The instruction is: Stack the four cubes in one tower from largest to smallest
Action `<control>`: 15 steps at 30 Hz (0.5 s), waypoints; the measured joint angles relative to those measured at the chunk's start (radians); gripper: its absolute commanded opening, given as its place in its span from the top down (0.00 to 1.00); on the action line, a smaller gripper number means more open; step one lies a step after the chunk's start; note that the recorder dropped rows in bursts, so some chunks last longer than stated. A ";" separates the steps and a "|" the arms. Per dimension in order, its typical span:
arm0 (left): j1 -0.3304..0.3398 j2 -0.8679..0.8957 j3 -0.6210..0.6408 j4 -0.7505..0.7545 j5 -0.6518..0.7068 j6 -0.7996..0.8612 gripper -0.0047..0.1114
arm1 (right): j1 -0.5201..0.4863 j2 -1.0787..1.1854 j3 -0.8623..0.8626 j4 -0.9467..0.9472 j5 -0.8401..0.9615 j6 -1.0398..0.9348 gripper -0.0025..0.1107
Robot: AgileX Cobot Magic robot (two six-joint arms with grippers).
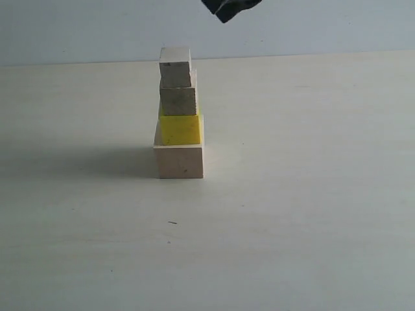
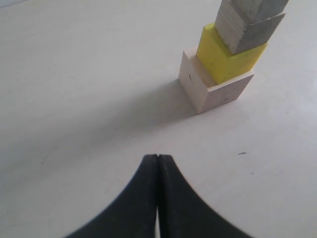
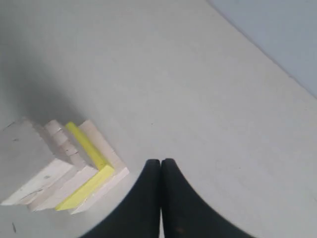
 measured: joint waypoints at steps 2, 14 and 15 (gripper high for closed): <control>0.000 0.000 0.000 0.000 0.002 0.000 0.96 | -0.022 -0.038 0.057 0.009 -0.057 0.029 0.98; 0.000 0.000 0.000 0.000 -0.009 0.000 0.96 | -0.033 -0.467 0.725 0.023 -0.639 0.187 0.98; 0.000 0.000 0.000 -0.006 -0.024 0.000 0.96 | -0.033 -0.503 0.761 0.023 -0.661 0.189 0.98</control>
